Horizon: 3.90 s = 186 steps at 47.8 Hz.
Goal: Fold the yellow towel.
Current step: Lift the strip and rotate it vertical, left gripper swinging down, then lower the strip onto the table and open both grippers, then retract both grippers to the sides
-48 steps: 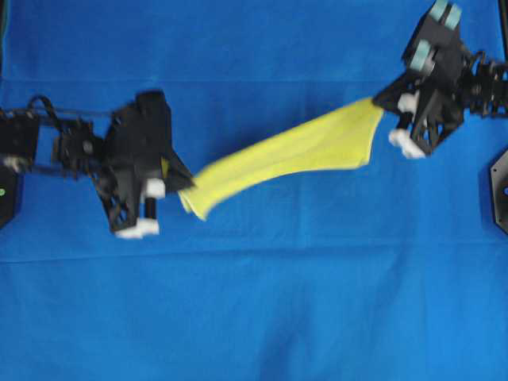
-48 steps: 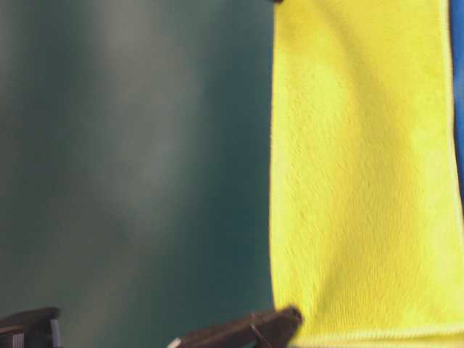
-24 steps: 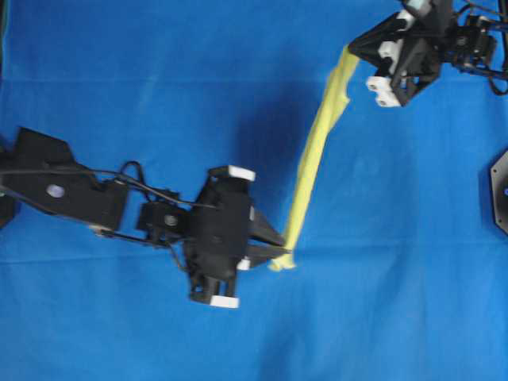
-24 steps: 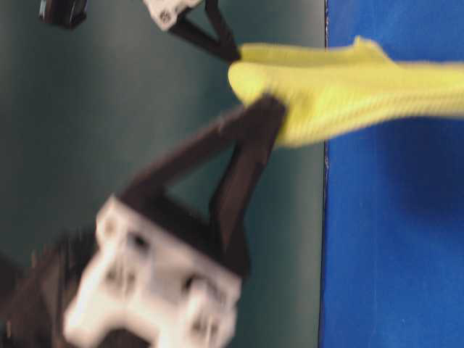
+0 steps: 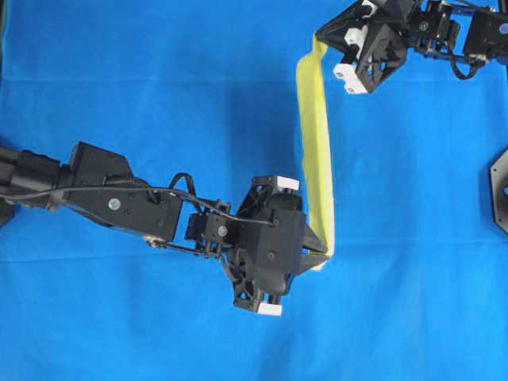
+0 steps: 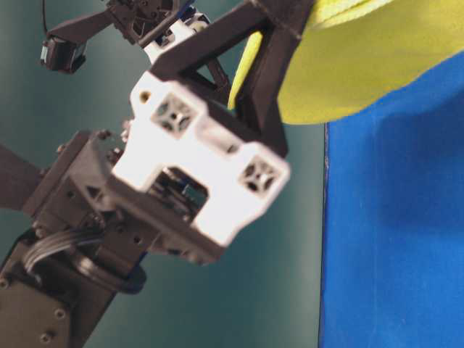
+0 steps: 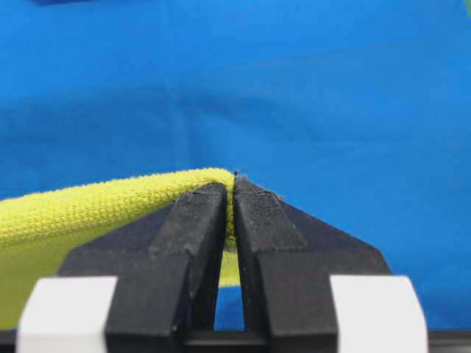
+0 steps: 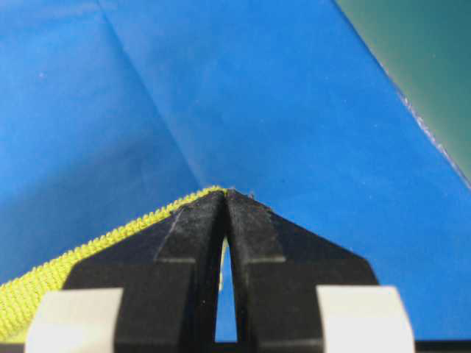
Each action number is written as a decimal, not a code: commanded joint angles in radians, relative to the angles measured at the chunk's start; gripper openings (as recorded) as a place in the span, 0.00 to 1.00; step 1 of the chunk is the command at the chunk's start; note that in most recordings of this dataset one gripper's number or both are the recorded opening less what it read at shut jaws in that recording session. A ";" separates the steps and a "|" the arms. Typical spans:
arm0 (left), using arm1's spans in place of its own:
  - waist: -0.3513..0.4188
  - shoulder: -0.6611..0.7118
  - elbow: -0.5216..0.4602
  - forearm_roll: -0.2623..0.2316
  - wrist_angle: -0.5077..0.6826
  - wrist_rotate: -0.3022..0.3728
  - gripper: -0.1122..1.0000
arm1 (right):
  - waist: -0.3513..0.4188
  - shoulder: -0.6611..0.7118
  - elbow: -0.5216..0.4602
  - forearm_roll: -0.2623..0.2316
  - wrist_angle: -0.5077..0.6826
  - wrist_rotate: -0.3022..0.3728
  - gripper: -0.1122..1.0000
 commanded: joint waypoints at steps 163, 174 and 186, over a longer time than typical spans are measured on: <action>0.146 -0.948 0.818 -0.008 -0.221 -0.011 0.76 | 0.336 -0.523 0.368 -0.006 -0.149 0.031 0.64; 0.199 -1.046 0.950 -0.014 -0.287 -0.040 0.76 | 0.336 -0.563 0.472 0.018 -0.247 0.035 0.64; 0.199 -1.065 0.974 -0.014 -0.288 -0.060 0.76 | 0.336 -0.560 0.474 0.032 -0.256 0.037 0.64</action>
